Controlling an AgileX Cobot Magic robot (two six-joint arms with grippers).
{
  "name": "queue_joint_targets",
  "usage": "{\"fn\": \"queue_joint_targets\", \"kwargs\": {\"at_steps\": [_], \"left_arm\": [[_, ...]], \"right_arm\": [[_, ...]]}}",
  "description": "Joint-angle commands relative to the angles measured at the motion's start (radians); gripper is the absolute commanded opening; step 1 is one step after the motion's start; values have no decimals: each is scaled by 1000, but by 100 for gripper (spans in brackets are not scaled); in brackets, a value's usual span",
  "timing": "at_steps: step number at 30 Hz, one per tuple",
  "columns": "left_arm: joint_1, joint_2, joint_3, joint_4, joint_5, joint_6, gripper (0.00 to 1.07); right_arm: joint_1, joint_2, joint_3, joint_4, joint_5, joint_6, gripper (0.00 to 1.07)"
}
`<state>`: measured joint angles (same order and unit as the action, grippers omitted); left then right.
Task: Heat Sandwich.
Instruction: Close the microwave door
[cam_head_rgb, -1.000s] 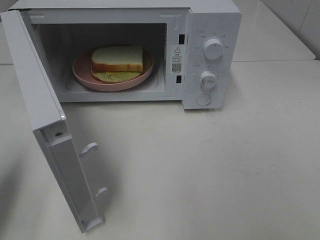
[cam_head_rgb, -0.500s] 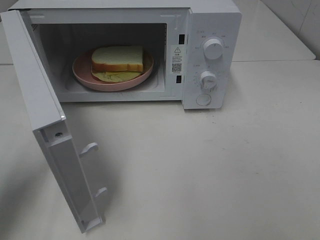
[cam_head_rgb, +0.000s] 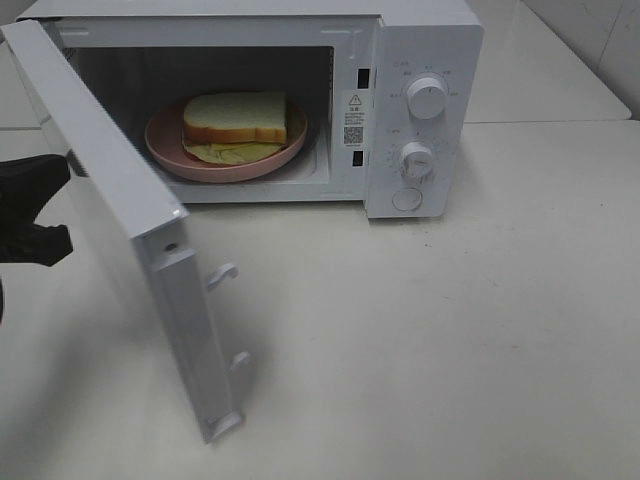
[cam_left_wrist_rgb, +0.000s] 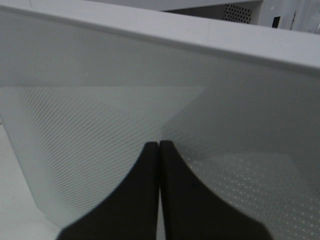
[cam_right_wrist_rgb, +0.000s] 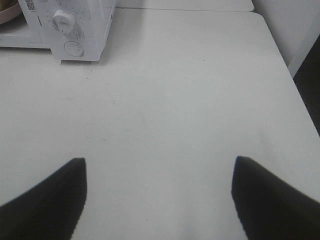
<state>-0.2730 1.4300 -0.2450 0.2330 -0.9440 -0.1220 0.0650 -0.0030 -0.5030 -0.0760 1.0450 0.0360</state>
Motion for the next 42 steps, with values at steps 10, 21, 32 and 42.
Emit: {"fn": "queue_joint_targets", "kwargs": {"at_steps": [10, 21, 32, 42], "left_arm": [[-256, 164, -166, -325, -24, 104, 0], [-407, 296, -379, -561, 64, 229, 0], [-493, 405, -616, -764, 172, 367, 0], [-493, 503, -804, -806, 261, 391, 0]], "right_arm": [[-7, -27, -1, 1, -8, -3, 76], [-7, -27, -1, 1, -8, -3, 76], [-7, -27, -1, 1, -8, -4, 76], [-7, -27, -1, 1, -8, -4, 76]]}}
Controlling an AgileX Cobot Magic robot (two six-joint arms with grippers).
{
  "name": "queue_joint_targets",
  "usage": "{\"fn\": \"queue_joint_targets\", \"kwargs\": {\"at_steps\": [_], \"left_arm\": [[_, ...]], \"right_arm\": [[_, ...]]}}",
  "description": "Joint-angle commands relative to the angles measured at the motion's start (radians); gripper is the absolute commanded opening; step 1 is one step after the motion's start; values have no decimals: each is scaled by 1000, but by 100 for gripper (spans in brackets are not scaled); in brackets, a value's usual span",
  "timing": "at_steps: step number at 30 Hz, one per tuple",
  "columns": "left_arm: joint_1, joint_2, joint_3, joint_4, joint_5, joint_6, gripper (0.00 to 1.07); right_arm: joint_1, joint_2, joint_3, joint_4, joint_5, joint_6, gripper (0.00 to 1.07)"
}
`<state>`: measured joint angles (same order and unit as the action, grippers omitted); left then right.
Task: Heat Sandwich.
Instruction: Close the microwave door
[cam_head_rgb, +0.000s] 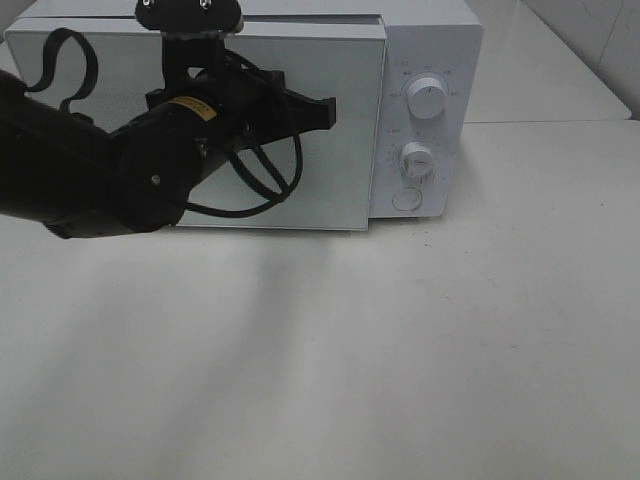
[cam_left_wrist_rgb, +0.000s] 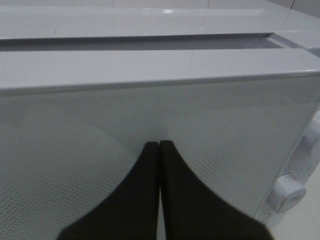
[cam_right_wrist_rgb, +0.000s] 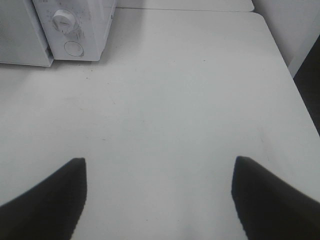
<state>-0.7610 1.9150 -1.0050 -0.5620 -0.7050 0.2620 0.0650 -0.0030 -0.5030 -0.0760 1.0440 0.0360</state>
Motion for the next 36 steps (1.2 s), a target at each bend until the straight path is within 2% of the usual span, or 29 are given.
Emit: {"fn": "queue_joint_targets", "kwargs": {"at_steps": [1, 5, 10, 18, 36], "left_arm": [[-5, 18, -44, -11, 22, 7, 0], [-5, 61, -105, -27, 29, 20, 0], [-5, 73, -129, -42, 28, 23, 0], [42, 85, -150, -45, 49, 21, 0], [48, 94, -176, -33, 48, 22, 0]], "right_arm": [[-7, -27, -1, 1, -7, -4, 76], [-7, -27, -1, 1, -7, -4, 76], [-7, -27, -1, 1, -7, -4, 76], [-7, -27, -1, 1, -7, -4, 76], [-7, -27, -1, 1, -7, -4, 76]]}}
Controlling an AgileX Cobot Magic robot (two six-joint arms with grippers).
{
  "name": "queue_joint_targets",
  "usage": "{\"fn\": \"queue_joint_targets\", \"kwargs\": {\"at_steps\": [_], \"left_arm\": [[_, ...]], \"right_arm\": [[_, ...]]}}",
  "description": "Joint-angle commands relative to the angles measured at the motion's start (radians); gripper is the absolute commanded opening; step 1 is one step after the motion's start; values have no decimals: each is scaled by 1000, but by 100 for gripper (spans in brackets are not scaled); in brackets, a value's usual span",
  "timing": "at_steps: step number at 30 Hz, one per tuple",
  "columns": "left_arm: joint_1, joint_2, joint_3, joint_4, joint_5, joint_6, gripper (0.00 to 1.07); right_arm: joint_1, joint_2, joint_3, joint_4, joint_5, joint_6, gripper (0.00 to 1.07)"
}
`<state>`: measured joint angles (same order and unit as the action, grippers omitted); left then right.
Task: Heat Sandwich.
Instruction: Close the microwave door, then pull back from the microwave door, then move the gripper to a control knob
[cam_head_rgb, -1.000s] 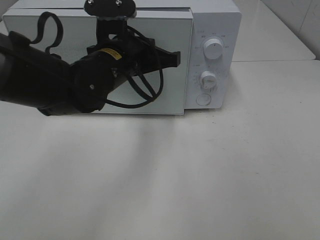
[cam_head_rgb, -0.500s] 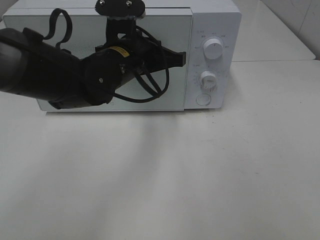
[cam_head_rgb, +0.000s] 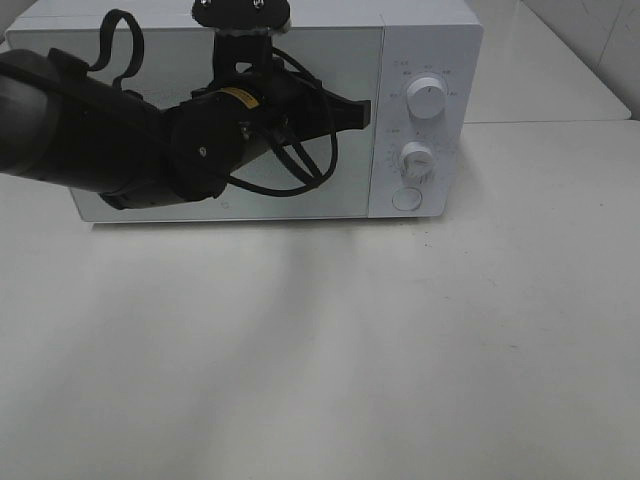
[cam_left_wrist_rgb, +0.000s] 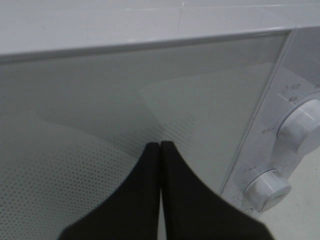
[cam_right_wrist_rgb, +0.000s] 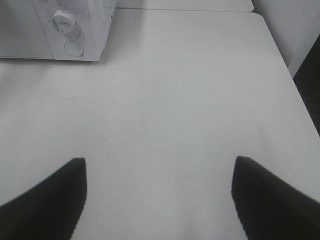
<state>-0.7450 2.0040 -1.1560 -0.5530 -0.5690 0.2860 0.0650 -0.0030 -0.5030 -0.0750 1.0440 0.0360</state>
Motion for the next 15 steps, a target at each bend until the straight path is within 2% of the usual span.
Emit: {"fn": "queue_joint_targets", "kwargs": {"at_steps": [1, 8, 15], "left_arm": [[32, 5, -25, -42, -88, -2, 0], [30, 3, -24, -36, -58, -2, 0], [16, -34, -24, -23, 68, 2, 0]], "right_arm": [[-7, -27, -1, 0, -7, -4, 76], [-7, -27, -1, 0, -7, -4, 76], [-7, -27, -1, 0, -7, -4, 76]]}}
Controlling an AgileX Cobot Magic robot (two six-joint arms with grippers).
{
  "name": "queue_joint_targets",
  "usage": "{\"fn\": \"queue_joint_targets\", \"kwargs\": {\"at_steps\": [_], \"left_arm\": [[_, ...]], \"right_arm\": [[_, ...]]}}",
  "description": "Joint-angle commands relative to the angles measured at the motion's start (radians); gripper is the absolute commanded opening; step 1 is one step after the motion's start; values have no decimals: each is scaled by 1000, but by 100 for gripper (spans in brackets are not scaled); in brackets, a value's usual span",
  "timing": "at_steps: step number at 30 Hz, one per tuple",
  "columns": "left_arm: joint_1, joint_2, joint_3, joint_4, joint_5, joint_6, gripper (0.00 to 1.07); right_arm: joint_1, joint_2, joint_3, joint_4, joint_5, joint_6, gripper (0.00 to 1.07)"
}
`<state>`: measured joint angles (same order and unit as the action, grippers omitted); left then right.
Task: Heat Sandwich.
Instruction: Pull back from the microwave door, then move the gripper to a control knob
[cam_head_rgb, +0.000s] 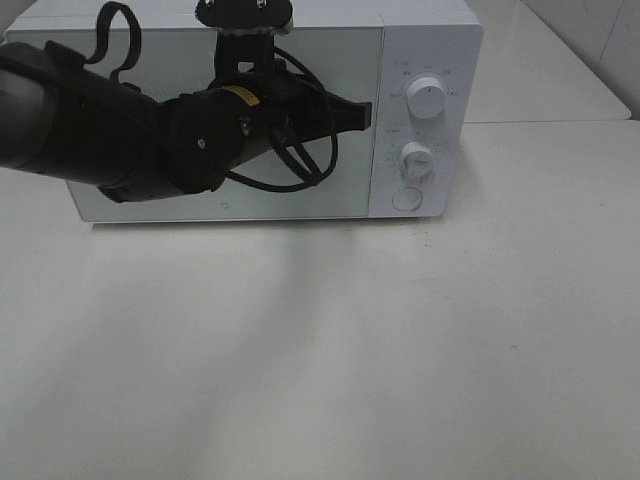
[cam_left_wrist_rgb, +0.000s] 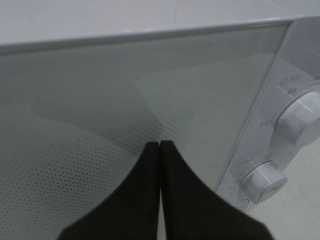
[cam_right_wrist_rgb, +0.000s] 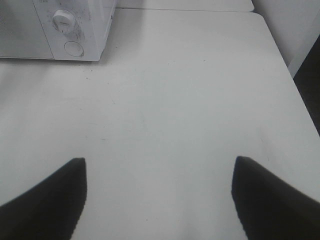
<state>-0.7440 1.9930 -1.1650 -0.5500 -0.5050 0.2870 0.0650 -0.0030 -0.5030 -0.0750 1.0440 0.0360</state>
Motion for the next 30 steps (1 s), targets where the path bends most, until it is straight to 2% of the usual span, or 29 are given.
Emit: {"fn": "queue_joint_targets", "kwargs": {"at_steps": [1, 7, 13, 17, 21, 22, 24, 25, 26, 27, 28, 30], "left_arm": [[12, -33, -14, -24, 25, 2, 0], [12, -71, 6, -12, 102, 6, 0], [12, -147, 129, 25, 107, 6, 0], [12, -185, 165, 36, 138, 6, 0], [12, -242, 171, 61, 378, 6, 3], [12, -242, 171, 61, 378, 6, 3], [12, -253, 171, 71, 452, 6, 13], [12, -257, 171, 74, 492, 6, 24], [12, -257, 171, 74, 492, 6, 24], [12, -266, 171, 74, 571, 6, 54], [12, -270, 171, 74, 599, 3, 74], [12, -278, 171, 80, 688, 1, 104]], "right_arm": [[-7, -27, -1, 0, -7, -4, 76], [-7, -27, -1, 0, -7, -4, 76], [-7, -27, -1, 0, -7, -4, 76], [-7, -27, -1, 0, -7, -4, 76], [-7, -27, -1, 0, -7, -3, 76], [-7, -27, -1, 0, -7, -3, 76], [-7, -27, -1, 0, -7, -3, 76], [-7, -27, -1, 0, -7, -3, 76], [-7, -27, -1, 0, -7, -3, 76], [-7, -27, -1, 0, -7, -3, 76], [-7, -27, -1, 0, -7, -3, 76], [-7, -27, -1, 0, -7, -3, 76]]}}
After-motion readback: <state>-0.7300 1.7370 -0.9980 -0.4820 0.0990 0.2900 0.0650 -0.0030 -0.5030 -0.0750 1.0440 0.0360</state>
